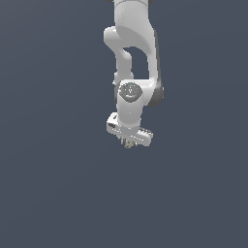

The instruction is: Pick up the object and move it to a goal position.

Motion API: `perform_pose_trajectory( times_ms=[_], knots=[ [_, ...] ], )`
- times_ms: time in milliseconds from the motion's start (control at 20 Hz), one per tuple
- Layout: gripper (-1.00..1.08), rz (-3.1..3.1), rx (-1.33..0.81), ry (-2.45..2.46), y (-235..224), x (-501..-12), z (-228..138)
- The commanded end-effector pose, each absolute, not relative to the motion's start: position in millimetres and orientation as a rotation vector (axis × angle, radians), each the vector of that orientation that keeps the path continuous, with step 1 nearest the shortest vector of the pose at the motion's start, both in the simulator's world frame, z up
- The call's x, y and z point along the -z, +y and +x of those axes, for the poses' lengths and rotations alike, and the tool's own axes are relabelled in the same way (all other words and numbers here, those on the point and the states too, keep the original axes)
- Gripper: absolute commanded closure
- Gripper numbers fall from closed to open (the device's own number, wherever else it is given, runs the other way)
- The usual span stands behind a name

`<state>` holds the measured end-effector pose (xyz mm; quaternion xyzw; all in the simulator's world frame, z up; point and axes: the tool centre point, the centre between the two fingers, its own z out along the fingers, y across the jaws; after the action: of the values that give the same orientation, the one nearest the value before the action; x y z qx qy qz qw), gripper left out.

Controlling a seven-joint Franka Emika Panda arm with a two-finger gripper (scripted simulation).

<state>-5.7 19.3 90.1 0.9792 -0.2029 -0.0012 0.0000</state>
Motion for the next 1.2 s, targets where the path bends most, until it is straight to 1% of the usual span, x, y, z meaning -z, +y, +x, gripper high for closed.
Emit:
perform_pose_trajectory(
  times_ms=[0, 1150],
  knots=[
    [1.08, 3.077, 0.000, -0.637, 29, -111, -9],
    [1.08, 3.073, -0.002, -0.638, 143, -366, -59]
  ],
)
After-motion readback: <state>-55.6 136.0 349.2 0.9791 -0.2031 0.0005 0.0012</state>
